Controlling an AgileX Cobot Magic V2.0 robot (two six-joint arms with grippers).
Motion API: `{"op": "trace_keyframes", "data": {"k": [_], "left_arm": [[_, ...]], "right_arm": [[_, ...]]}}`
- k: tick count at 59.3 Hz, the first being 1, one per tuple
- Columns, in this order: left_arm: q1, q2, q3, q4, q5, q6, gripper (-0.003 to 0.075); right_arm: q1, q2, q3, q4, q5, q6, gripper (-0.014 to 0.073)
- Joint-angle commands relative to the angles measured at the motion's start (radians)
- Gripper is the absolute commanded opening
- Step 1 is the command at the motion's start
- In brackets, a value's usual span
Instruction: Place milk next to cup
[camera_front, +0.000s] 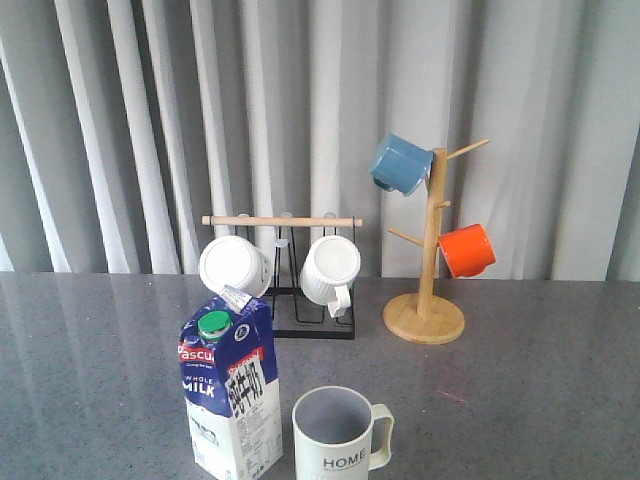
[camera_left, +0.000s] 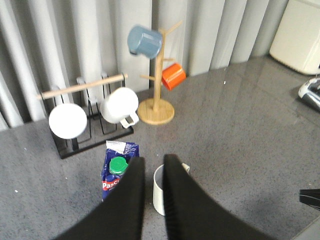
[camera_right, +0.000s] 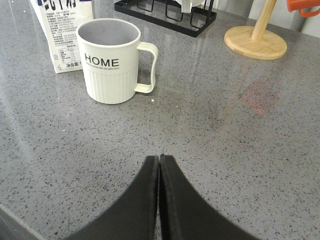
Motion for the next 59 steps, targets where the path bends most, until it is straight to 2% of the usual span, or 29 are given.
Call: {"op": "trace_keyframes", "data": {"k": [1, 17, 27, 45, 53, 59], "left_arm": [[-0.003, -0.106, 0.042, -0.005, -0.031, -0.002, -0.0008], [-0.003, -0.382, 0.339, 0.092, -0.139, -0.033, -0.0008], [-0.003, -0.470, 0.487, 0.091, -0.126, -0.031, -0.0008], [-0.003, -0.497, 0.595, 0.102, -0.106, -0.025, -0.0007], [-0.003, -0.498, 0.652, 0.148, -0.189, -0.020, -0.0007], [-0.002, -0.514, 0.804, 0.217, -0.368, -0.020, -0.0007]], "right_arm": [[-0.003, 0.000, -0.025, 0.010, -0.068, -0.002, -0.0004], [-0.003, 0.000, -0.025, 0.010, -0.068, -0.001, -0.0004], [-0.003, 0.000, -0.025, 0.010, -0.068, -0.001, -0.0004], [-0.003, 0.000, -0.025, 0.010, -0.068, -0.001, -0.0004], [-0.003, 0.000, -0.025, 0.010, -0.068, -0.001, -0.0004], [-0.003, 0.000, -0.025, 0.010, -0.068, -0.001, -0.0004]]}}
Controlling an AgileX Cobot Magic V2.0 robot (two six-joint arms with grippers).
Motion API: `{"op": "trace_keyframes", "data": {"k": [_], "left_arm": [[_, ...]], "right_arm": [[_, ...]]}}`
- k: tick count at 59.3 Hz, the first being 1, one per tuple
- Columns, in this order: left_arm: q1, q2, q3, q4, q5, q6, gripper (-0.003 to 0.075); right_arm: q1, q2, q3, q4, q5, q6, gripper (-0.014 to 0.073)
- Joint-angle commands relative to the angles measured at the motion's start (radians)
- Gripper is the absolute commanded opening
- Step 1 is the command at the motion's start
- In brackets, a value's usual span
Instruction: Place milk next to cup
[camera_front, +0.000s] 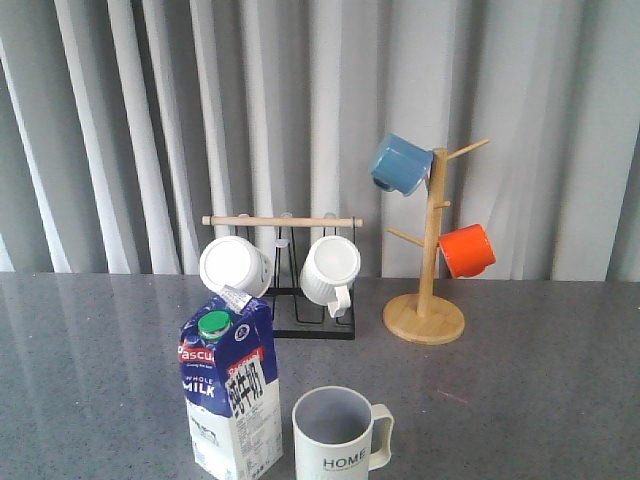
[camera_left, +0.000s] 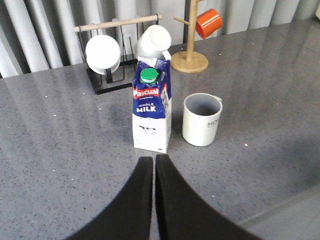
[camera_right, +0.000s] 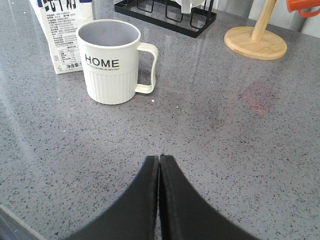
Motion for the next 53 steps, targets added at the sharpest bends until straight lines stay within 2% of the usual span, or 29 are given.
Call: {"op": "trace_keyframes", "data": {"k": [1, 17, 25, 30, 34, 38, 53], "left_arm": [[-0.002, -0.009, 0.123, 0.064, -0.246, -0.002, -0.0007], [0.074, -0.250, 0.789, 0.161, -0.907, -0.002, -0.0007], [0.144, -0.409, 1.040, 0.164, -1.130, -0.011, -0.0006], [0.193, -0.499, 1.141, 0.140, -1.196, -0.015, -0.0006], [0.225, -0.555, 1.185, 0.117, -1.199, -0.015, -0.0006], [0.250, -0.578, 1.181, 0.106, -1.147, -0.009, -0.0006], [0.260, -0.574, 1.179, 0.105, -1.147, -0.012, -0.0006]], "right_arm": [[-0.003, 0.000, -0.025, 0.009, -0.068, -0.002, -0.0004], [-0.003, 0.000, -0.025, 0.010, -0.069, 0.001, -0.0004], [-0.003, 0.000, -0.025, 0.010, -0.069, 0.001, -0.0004], [-0.003, 0.000, -0.025, 0.010, -0.069, 0.001, -0.0004], [-0.003, 0.000, -0.025, 0.010, -0.069, 0.001, -0.0004], [-0.003, 0.000, -0.025, 0.010, -0.069, 0.001, -0.0004], [-0.003, 0.000, -0.025, 0.010, -0.068, 0.002, -0.0004]]}}
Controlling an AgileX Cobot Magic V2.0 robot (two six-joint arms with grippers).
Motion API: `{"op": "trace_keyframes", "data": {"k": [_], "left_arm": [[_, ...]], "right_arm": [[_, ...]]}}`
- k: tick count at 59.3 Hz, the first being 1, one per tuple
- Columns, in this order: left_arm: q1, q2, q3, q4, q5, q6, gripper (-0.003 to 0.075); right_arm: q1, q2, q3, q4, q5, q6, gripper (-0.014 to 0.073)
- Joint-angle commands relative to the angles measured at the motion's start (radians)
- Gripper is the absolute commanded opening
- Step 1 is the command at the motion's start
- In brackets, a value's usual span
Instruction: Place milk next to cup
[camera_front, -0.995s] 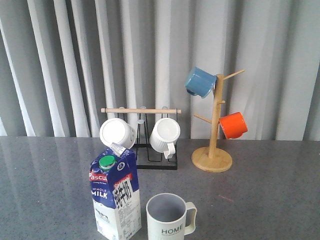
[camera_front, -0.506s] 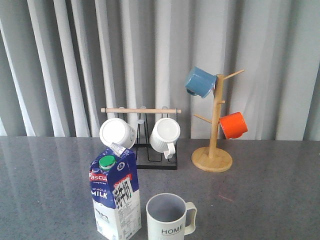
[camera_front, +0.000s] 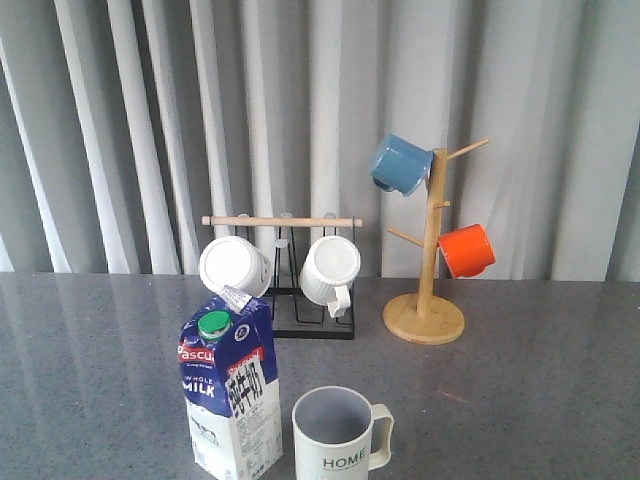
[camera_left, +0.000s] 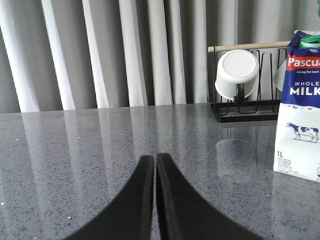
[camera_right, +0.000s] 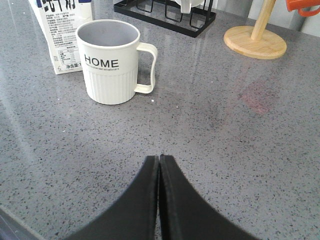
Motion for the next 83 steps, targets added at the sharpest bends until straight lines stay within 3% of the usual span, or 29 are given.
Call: {"op": "trace_keyframes", "data": {"k": [1, 52, 63, 68, 83], "left_arm": [[0.001, -0.012, -0.025, -0.012, -0.069, -0.009, -0.0006], [0.001, -0.012, -0.025, -0.012, -0.069, -0.009, -0.0006], [0.001, -0.012, -0.025, -0.012, -0.069, -0.009, -0.0006], [0.001, -0.012, -0.025, -0.012, -0.069, -0.009, -0.0006], [0.001, -0.012, -0.025, -0.012, -0.069, -0.009, -0.0006]], "right_arm": [[-0.003, 0.000, -0.025, 0.009, -0.067, -0.001, -0.0004], [-0.003, 0.000, -0.017, 0.008, -0.070, -0.002, -0.0004], [-0.006, -0.138, 0.094, -0.033, -0.094, 0.013, -0.0004], [-0.006, -0.224, 0.175, -0.077, -0.169, 0.098, -0.0004], [-0.048, -0.443, 0.393, -0.454, -0.441, 0.534, -0.0004]]}}
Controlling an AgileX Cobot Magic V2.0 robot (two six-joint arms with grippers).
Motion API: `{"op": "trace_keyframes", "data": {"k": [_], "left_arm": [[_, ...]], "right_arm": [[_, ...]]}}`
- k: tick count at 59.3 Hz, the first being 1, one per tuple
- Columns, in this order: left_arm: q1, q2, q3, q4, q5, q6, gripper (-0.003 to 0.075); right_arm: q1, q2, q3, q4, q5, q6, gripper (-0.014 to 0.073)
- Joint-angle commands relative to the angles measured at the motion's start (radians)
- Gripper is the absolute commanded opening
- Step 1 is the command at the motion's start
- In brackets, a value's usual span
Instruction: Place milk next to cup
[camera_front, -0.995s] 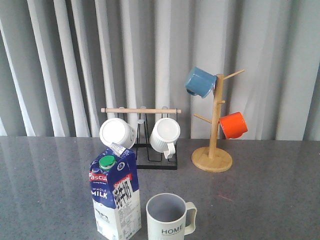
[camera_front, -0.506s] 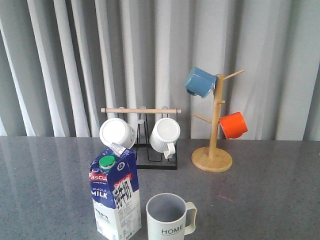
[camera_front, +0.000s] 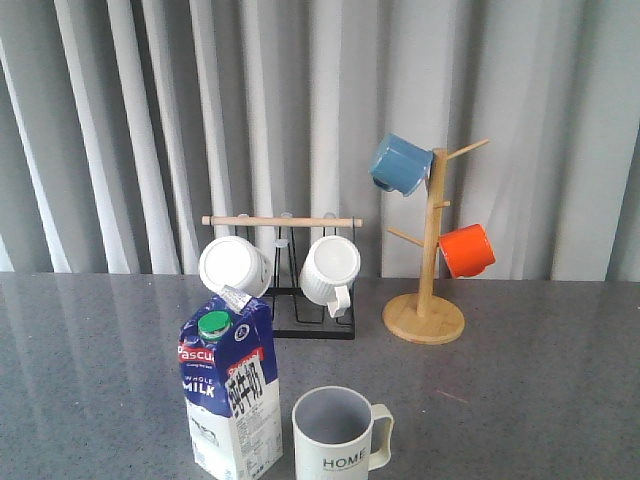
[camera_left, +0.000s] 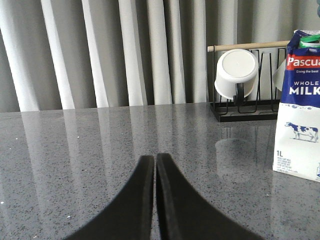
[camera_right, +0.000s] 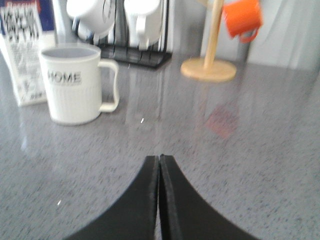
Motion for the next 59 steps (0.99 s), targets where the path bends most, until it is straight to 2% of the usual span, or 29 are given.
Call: {"op": "trace_keyframes", "data": {"k": [1, 7, 13, 17, 37, 59], "left_arm": [[0.001, -0.012, -0.025, -0.011, -0.072, -0.008, -0.0006], [0.001, -0.012, -0.025, -0.011, -0.072, -0.008, -0.0006], [0.001, -0.012, -0.025, -0.011, -0.072, -0.008, -0.0006], [0.001, -0.012, -0.025, -0.011, -0.072, -0.008, -0.0006], [0.001, -0.012, -0.025, -0.011, -0.072, -0.008, -0.0006], [0.001, -0.012, -0.025, -0.011, -0.072, -0.008, -0.0006]], "right_arm": [[-0.057, -0.059, 0.035, -0.115, -0.154, 0.155, -0.0004], [-0.175, -0.120, 0.035, -0.124, -0.075, 0.204, -0.0004], [-0.289, -0.166, 0.037, -0.127, -0.074, 0.208, -0.0004], [-0.325, -0.165, 0.037, -0.127, -0.083, 0.209, -0.0004], [-0.402, -0.165, 0.037, -0.125, -0.080, 0.215, -0.0004], [-0.402, -0.164, 0.037, -0.122, -0.066, 0.216, -0.0004]]}}
